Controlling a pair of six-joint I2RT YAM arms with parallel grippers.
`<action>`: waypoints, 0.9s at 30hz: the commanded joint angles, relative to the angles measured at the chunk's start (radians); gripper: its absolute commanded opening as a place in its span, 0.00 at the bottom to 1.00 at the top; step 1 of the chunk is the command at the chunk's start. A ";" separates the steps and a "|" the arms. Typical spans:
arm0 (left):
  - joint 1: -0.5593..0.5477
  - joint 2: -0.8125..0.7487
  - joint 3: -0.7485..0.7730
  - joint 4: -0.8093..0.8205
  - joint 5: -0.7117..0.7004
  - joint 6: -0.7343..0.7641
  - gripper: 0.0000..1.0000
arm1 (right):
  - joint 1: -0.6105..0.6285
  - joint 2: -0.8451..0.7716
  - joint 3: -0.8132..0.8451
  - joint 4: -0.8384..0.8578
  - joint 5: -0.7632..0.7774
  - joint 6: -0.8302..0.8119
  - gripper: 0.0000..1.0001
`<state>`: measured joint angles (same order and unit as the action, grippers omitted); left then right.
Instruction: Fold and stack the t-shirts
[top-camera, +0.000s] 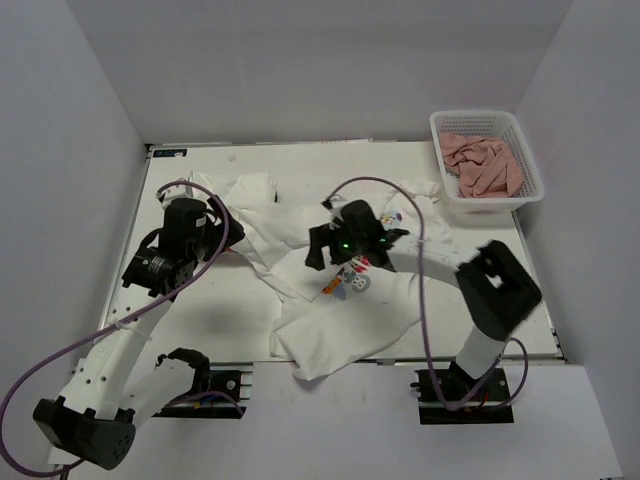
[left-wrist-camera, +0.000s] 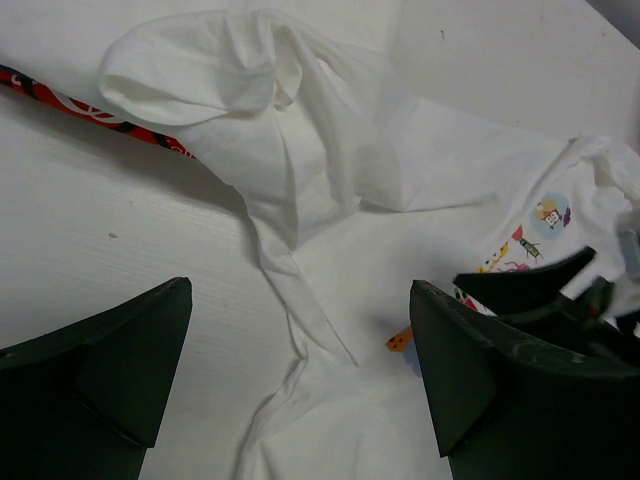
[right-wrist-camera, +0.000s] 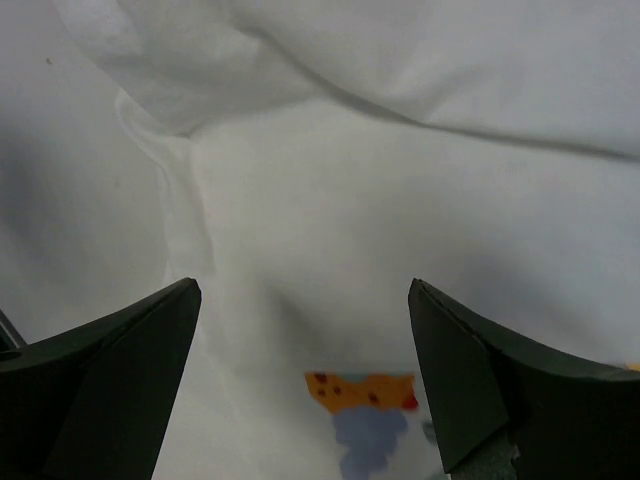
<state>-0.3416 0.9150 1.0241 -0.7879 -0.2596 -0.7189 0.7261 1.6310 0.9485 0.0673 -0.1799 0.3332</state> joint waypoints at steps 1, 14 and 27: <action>0.006 -0.015 0.022 -0.011 0.008 -0.001 0.99 | 0.055 0.153 0.136 -0.004 0.023 -0.002 0.90; 0.006 0.105 0.050 -0.048 -0.050 -0.001 0.99 | -0.014 0.049 -0.198 -0.156 0.321 0.226 0.90; -0.033 0.432 0.168 0.009 -0.010 0.113 0.99 | -0.177 -0.658 -0.429 -0.400 0.328 0.163 0.90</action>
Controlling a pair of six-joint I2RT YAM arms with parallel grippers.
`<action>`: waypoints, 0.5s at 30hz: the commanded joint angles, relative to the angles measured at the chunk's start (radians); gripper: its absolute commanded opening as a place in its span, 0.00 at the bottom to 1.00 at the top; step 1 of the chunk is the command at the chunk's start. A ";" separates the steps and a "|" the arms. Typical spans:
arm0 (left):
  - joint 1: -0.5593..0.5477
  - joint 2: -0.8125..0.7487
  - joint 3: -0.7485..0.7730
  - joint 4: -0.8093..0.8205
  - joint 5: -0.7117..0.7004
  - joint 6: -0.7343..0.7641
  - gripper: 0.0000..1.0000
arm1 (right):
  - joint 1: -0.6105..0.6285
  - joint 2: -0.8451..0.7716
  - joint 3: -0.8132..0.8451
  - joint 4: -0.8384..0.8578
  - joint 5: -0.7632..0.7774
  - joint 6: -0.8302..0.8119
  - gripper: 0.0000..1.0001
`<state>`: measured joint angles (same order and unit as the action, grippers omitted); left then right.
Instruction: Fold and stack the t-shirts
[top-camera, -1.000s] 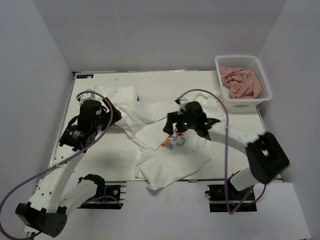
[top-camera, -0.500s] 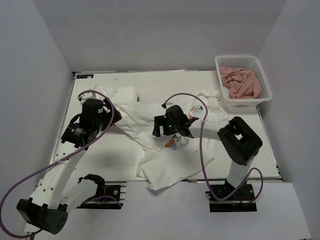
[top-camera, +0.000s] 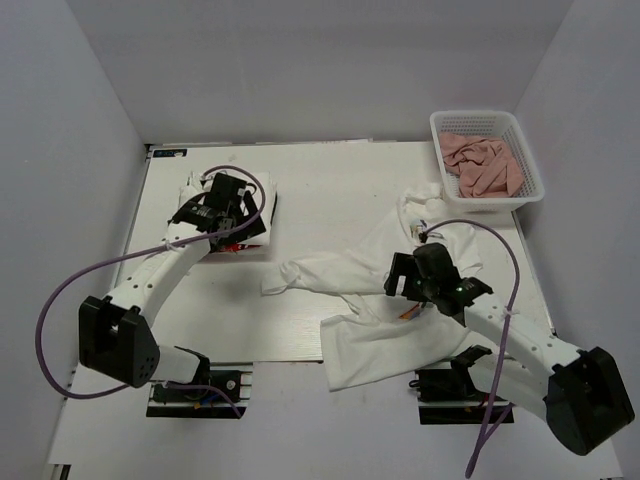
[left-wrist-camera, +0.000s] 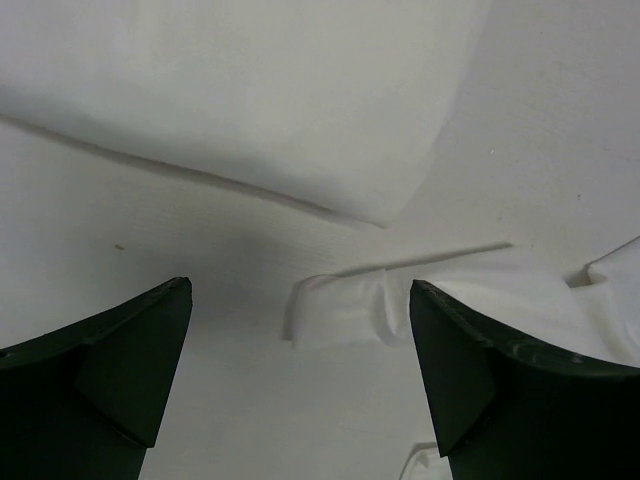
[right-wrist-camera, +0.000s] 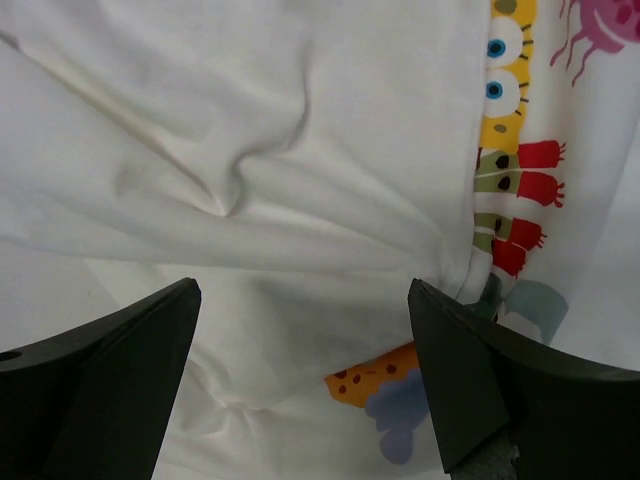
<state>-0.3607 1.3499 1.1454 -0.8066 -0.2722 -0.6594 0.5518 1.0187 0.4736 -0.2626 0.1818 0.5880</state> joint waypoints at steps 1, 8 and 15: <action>-0.014 0.014 0.057 0.038 0.002 0.053 0.99 | -0.007 -0.033 0.060 -0.049 -0.074 -0.102 0.90; 0.006 0.093 0.111 0.079 -0.267 0.092 0.99 | -0.004 0.069 0.086 0.057 -0.327 -0.197 0.90; 0.087 0.221 0.087 0.261 -0.315 0.170 0.99 | -0.007 0.070 0.103 0.051 -0.291 -0.228 0.90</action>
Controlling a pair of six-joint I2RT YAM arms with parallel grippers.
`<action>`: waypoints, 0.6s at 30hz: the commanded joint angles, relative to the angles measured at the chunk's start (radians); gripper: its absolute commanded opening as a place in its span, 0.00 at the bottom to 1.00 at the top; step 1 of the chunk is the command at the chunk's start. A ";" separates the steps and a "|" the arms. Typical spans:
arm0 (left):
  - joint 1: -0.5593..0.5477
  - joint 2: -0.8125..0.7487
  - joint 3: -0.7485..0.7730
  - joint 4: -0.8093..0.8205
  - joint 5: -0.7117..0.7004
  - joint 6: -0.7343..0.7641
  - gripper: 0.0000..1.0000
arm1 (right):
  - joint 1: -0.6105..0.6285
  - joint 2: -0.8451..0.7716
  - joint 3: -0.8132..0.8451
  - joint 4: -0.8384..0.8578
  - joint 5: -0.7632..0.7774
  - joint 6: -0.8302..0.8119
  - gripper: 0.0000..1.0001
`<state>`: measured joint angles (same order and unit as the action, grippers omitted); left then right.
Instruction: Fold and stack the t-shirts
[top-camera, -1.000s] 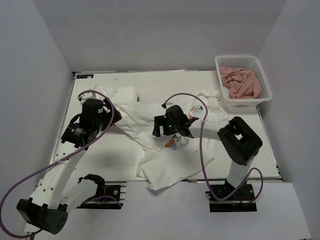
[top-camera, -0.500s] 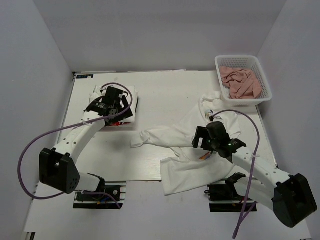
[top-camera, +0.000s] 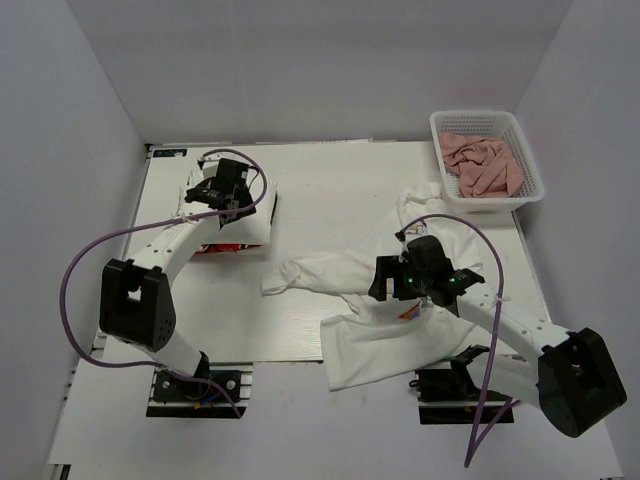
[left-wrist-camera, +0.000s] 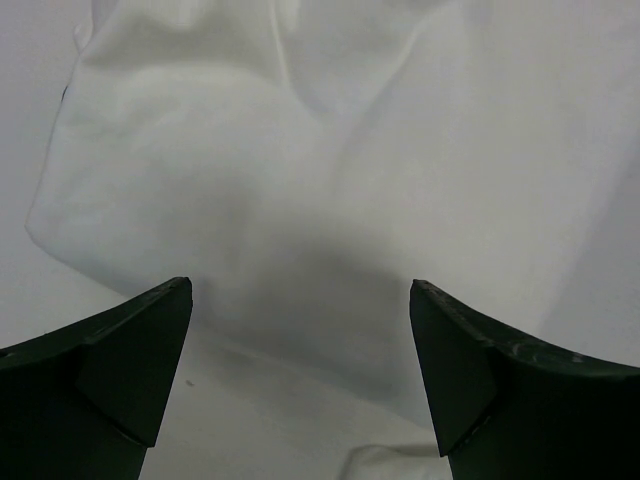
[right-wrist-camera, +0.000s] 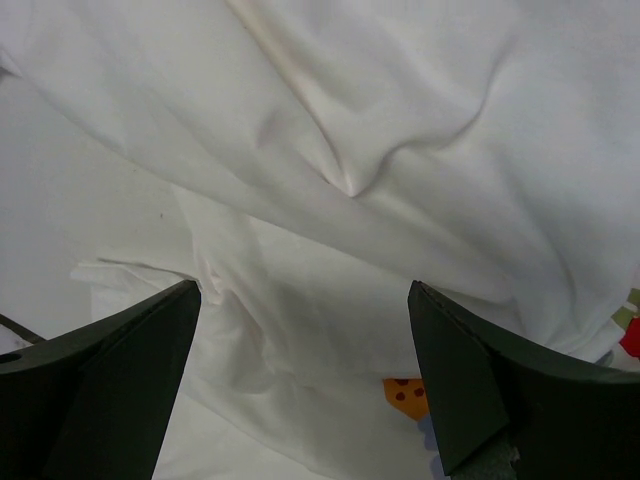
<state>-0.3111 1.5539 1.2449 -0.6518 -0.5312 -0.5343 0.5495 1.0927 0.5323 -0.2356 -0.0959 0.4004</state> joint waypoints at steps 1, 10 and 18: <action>0.050 0.017 -0.030 0.145 -0.035 0.057 0.99 | -0.005 -0.002 0.044 0.022 -0.011 -0.046 0.90; 0.188 0.247 -0.056 0.329 0.032 0.080 0.99 | -0.013 0.090 0.086 0.030 -0.002 -0.067 0.90; 0.299 0.434 0.039 0.403 0.066 0.123 0.99 | -0.023 0.187 0.153 0.042 0.018 -0.064 0.90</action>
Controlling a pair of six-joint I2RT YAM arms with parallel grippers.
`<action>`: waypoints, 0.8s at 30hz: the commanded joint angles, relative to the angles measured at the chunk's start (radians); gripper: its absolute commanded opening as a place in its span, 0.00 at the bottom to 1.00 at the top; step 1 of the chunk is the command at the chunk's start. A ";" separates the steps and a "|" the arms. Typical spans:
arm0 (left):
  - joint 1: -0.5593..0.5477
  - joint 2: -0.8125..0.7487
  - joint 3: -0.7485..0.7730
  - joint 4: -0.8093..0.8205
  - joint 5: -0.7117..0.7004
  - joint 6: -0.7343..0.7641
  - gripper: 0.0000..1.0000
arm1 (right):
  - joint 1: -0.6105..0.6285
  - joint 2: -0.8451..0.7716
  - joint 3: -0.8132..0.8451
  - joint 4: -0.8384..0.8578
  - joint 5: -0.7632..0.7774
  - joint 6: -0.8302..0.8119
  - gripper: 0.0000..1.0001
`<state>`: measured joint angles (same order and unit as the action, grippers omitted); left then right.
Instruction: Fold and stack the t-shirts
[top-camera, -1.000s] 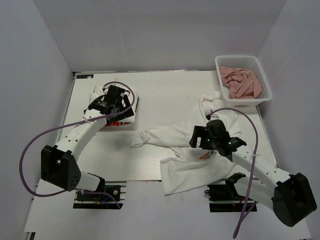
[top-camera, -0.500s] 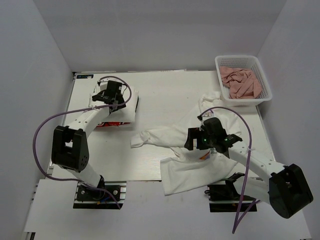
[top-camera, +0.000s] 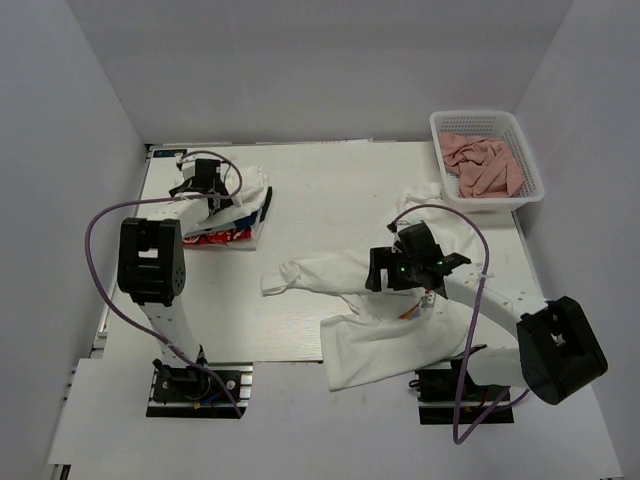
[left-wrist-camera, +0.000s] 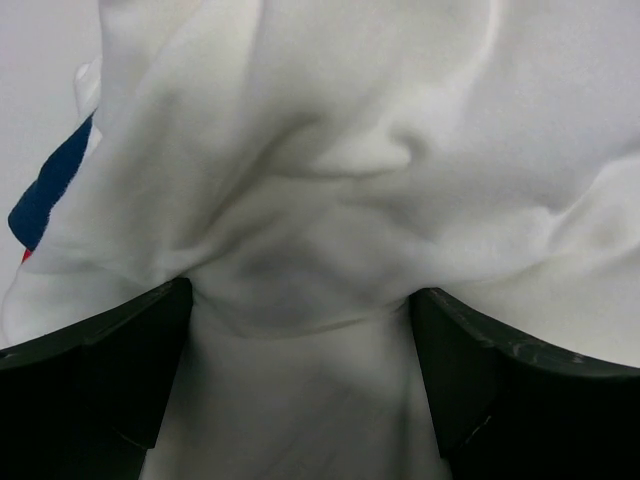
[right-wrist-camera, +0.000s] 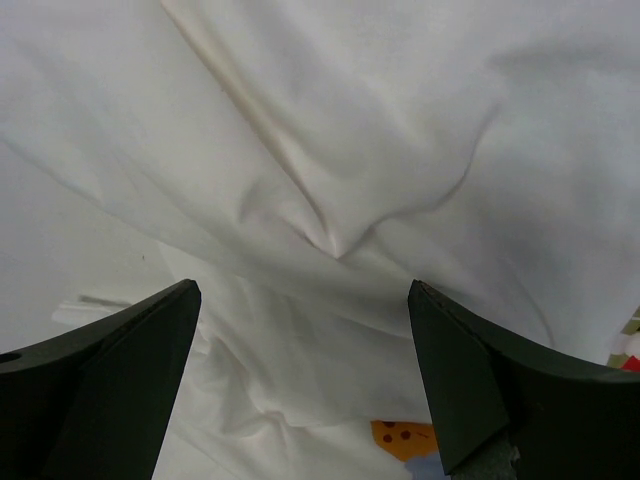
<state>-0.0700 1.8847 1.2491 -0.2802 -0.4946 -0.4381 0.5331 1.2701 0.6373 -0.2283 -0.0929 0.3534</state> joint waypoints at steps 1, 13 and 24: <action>0.068 0.128 0.056 0.032 0.030 0.027 0.99 | -0.013 0.024 0.048 0.055 0.015 -0.016 0.90; 0.197 0.505 0.582 0.024 0.091 0.259 0.99 | -0.047 0.204 0.206 0.043 0.004 -0.030 0.90; 0.216 0.616 0.917 -0.053 0.129 0.378 0.99 | -0.078 0.356 0.323 0.009 -0.068 -0.048 0.90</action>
<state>0.1406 2.5069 2.1426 -0.2455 -0.4061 -0.0917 0.4637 1.6104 0.9104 -0.2077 -0.1223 0.3283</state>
